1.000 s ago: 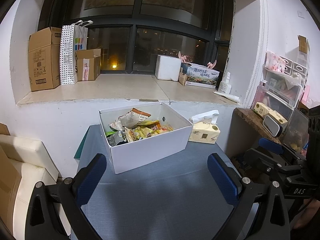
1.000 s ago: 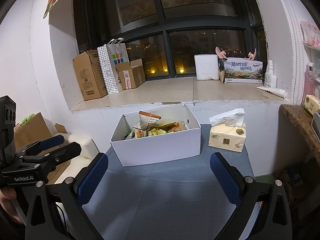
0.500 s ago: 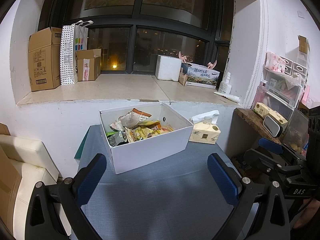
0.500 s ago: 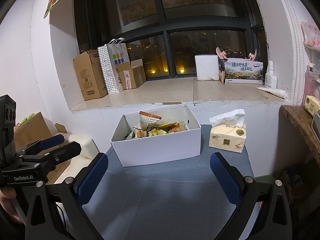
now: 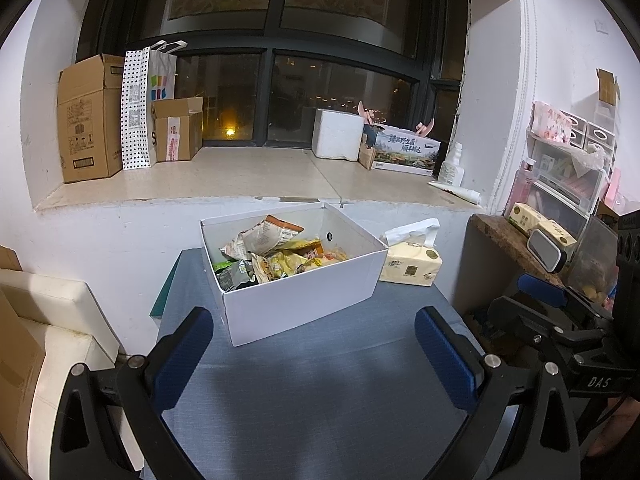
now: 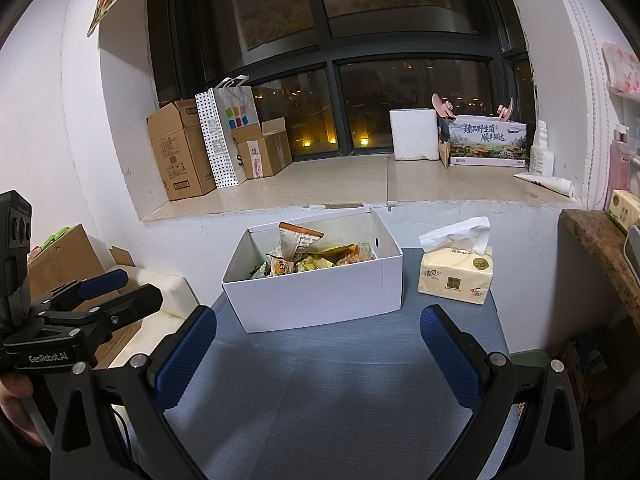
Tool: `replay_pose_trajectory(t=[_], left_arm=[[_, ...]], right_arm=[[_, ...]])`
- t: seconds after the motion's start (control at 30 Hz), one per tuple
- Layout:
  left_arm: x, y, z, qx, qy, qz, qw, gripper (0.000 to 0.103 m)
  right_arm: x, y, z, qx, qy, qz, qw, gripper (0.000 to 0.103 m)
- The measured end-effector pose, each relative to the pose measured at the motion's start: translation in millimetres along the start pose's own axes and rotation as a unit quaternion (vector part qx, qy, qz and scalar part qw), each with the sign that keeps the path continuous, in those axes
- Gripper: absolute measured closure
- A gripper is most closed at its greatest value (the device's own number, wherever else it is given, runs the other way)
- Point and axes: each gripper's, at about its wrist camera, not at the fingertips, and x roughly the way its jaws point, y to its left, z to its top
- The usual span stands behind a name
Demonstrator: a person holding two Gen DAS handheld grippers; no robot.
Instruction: Organize snacks
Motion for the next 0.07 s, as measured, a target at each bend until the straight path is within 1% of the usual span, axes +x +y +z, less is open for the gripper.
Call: replay_pose_trajectory(t=[0.07], left_arm=[[-0.8, 0.5, -0.6, 0.0, -0.001, 0.001, 1.0, 0.0]], right_arm=[[0.4, 0.1, -0.3, 0.001, 0.001, 0.001, 1.0, 0.0]])
